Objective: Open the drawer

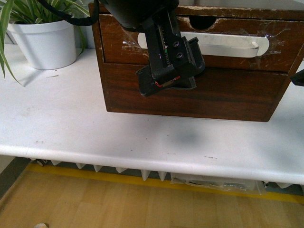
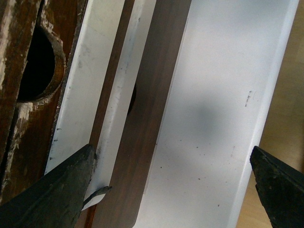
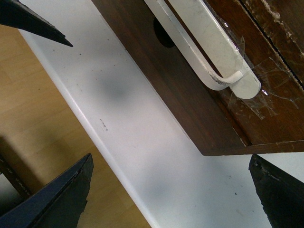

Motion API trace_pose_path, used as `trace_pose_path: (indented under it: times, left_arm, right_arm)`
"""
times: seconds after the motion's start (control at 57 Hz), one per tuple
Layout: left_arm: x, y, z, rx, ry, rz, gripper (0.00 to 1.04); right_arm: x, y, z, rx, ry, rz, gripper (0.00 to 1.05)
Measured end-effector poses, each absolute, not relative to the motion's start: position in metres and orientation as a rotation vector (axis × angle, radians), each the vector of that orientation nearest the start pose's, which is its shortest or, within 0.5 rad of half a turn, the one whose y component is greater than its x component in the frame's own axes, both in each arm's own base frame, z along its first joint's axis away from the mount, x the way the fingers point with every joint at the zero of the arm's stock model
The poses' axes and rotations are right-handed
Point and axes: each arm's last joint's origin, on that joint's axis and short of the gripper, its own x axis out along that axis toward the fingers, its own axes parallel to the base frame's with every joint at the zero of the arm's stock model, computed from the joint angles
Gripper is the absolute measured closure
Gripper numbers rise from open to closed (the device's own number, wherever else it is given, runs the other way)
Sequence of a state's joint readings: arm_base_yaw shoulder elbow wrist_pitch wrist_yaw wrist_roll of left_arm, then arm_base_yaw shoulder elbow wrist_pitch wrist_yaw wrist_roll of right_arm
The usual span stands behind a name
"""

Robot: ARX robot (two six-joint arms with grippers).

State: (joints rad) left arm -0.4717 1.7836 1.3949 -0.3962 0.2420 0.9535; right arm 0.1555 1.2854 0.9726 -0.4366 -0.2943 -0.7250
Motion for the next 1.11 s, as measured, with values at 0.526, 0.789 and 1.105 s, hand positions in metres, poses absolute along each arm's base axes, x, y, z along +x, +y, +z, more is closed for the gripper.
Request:
trace_pose_path:
  times: [0.526, 0.789, 1.105]
  left_arm:
    - [0.354, -0.183, 0.25, 0.976, 0.475, -1.052, 0.06]
    - [0.353, -0.183, 0.25, 0.972, 0.474, -1.062, 0.06]
    - [0.353, -0.183, 0.25, 0.979, 0.473, -1.068, 0.06]
  right_arm:
    - [0.29, 0.067, 0.266, -0.646, 0.562, 0.723, 0.09]
    - [0.312, 0.078, 0.256, -0.66, 0.586, 0.756, 0.09]
    - [0.329, 0.086, 0.247, -0.625, 0.579, 0.781, 0.09]
